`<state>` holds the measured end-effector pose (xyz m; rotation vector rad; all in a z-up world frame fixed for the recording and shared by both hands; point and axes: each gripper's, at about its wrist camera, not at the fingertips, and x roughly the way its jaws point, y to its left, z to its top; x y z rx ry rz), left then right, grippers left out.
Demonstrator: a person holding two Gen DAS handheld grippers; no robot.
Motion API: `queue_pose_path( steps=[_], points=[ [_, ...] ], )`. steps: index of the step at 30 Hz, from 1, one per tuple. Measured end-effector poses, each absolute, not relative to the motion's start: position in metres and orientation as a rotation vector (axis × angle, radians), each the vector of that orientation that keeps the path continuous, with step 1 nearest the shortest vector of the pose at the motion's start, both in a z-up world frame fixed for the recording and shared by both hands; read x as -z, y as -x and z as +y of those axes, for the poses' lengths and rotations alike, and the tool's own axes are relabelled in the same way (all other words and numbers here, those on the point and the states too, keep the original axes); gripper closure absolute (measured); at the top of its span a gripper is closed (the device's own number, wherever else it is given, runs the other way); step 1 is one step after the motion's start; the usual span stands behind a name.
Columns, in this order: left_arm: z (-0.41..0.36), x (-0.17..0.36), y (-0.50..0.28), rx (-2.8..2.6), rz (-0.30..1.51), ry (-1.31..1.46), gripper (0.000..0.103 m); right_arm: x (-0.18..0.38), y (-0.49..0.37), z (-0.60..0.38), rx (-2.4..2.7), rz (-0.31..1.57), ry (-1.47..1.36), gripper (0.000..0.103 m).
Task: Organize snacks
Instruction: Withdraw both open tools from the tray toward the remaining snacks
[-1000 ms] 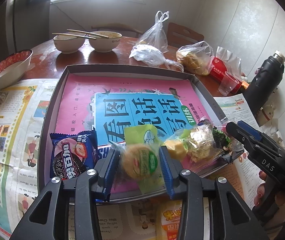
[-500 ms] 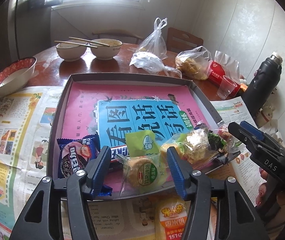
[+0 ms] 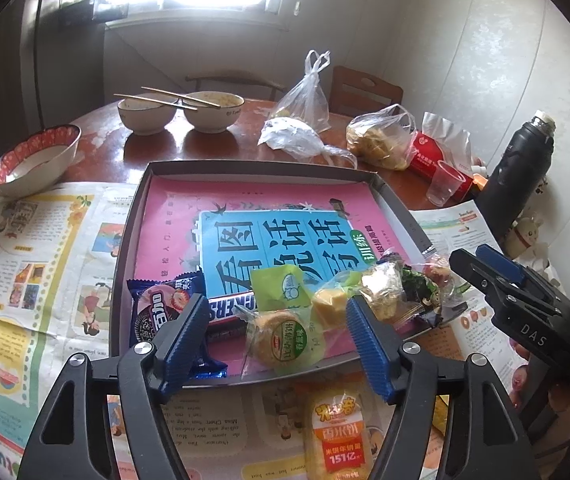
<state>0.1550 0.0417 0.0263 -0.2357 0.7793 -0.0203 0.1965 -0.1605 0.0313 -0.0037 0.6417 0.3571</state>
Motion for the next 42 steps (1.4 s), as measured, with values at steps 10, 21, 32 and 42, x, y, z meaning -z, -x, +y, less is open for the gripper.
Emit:
queue_pose_path(
  steps=[10, 21, 32, 42],
  points=[
    [0.040, -0.035, -0.136, 0.038, 0.763, 0.217, 0.028, -0.042, -0.182, -0.163, -0.366, 0.635, 0.005, 0.036],
    [0.032, -0.032, -0.118, 0.073, 0.788, 0.205, 0.028, -0.038, -0.154, -0.156, -0.403, 0.669, 0.054, 0.036],
    [0.025, -0.022, -0.112, 0.087, 0.825, 0.196, 0.028, -0.019, -0.135, -0.154, -0.427, 0.722, 0.087, 0.036],
    [0.017, -0.007, -0.109, 0.107, 0.877, 0.200, 0.028, -0.001, -0.126, -0.146, -0.471, 0.769, 0.130, 0.036]
  ],
)
